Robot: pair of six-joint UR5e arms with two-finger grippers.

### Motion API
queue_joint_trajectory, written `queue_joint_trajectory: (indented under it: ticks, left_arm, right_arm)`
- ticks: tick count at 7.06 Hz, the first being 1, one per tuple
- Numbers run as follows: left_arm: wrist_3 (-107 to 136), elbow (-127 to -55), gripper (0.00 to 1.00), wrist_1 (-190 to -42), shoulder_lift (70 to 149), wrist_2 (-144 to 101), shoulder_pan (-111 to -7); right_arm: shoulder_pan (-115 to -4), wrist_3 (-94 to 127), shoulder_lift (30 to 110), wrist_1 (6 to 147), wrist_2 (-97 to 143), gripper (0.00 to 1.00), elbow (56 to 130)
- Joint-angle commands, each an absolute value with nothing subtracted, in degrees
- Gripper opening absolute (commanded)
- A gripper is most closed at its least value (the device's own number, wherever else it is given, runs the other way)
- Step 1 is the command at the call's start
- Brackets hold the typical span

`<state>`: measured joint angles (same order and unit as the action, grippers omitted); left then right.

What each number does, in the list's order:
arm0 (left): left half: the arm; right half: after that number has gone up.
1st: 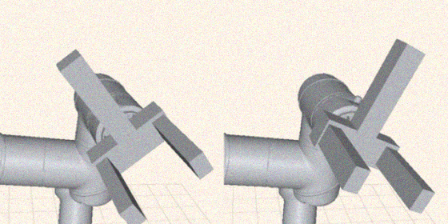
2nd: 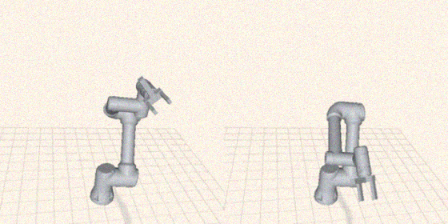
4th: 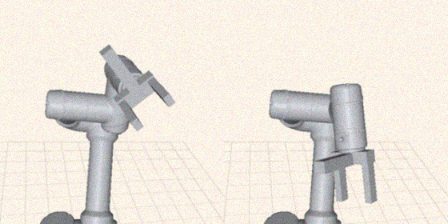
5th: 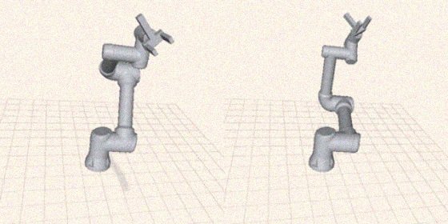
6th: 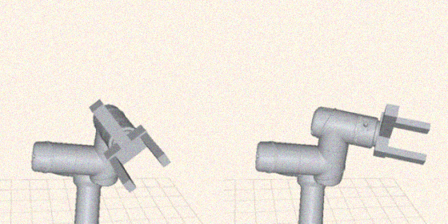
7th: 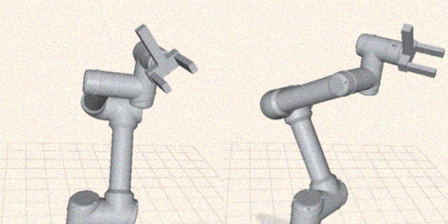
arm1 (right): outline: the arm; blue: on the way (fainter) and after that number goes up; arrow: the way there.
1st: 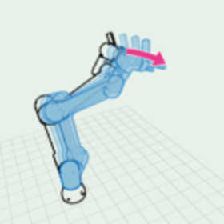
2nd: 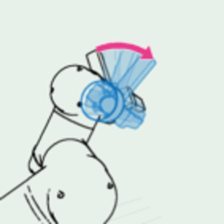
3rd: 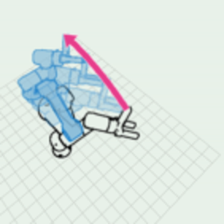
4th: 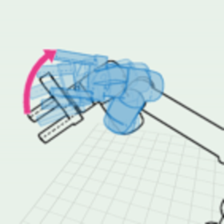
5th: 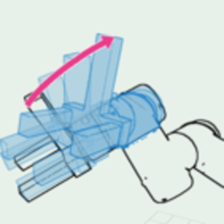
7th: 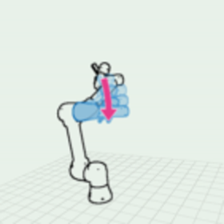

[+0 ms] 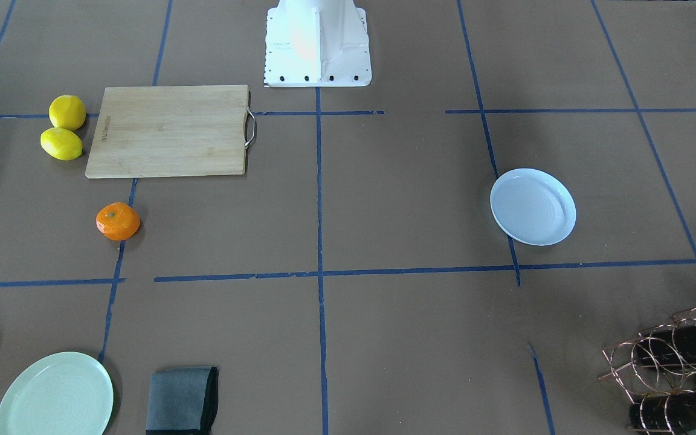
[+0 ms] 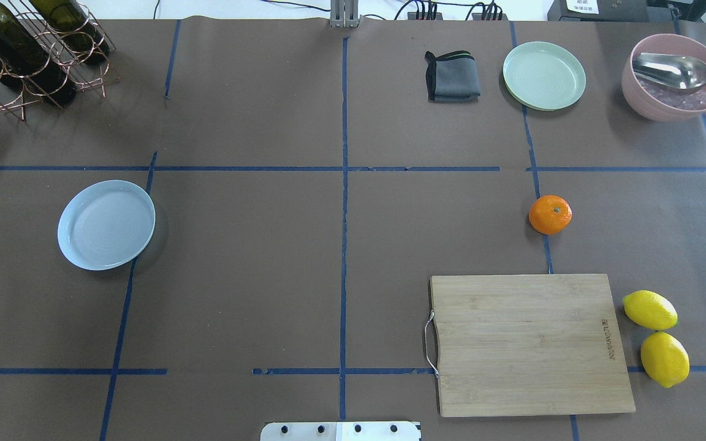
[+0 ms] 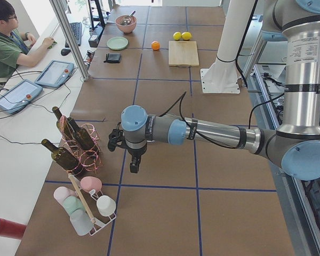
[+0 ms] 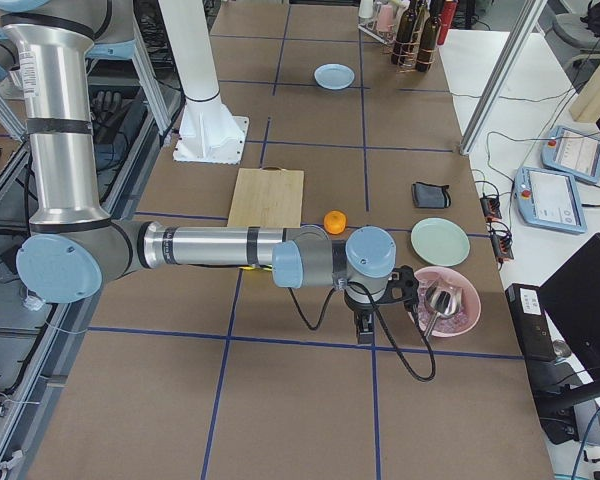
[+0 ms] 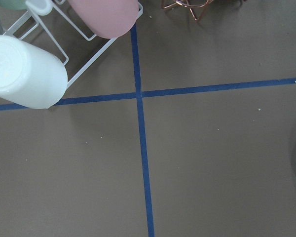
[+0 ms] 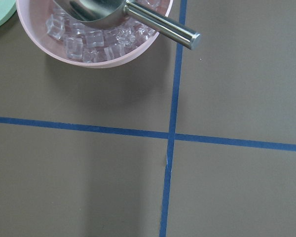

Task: Pick orange to plate

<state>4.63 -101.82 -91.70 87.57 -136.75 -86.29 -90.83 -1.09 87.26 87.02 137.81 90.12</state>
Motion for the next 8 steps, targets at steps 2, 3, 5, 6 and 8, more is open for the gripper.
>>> queue_joint_trajectory:
  ticks: [2, 3, 5, 6, 8]
  left_arm:
    - [32.3, -101.8, 0.98, -109.8, 87.5, -136.7, -74.1]
    - [39.4, -100.7, 0.96, -115.4, 87.2, -136.3, -69.8]
    - [53.3, -99.1, 0.96, -124.1, 87.1, -129.4, -60.3]
    - [58.3, -97.1, 0.96, -128.8, 87.1, -127.1, -57.0]
    - [62.6, -96.9, 0.96, -130.4, 87.2, -123.6, -53.0]
  right_arm:
    - [-89.6, -1.1, 86.3, 87.0, 138.0, 1.00, 90.7]
    - [-89.6, -1.1, 86.0, 87.0, 137.8, 1.00, 91.3]
    - [-89.6, -1.1, 86.0, 87.0, 138.0, 1.00, 91.4]
    - [-89.6, -1.1, 86.0, 87.1, 138.2, 1.00, 91.4]
    - [-89.6, -1.0, 86.0, 87.2, 138.3, 1.00, 91.3]
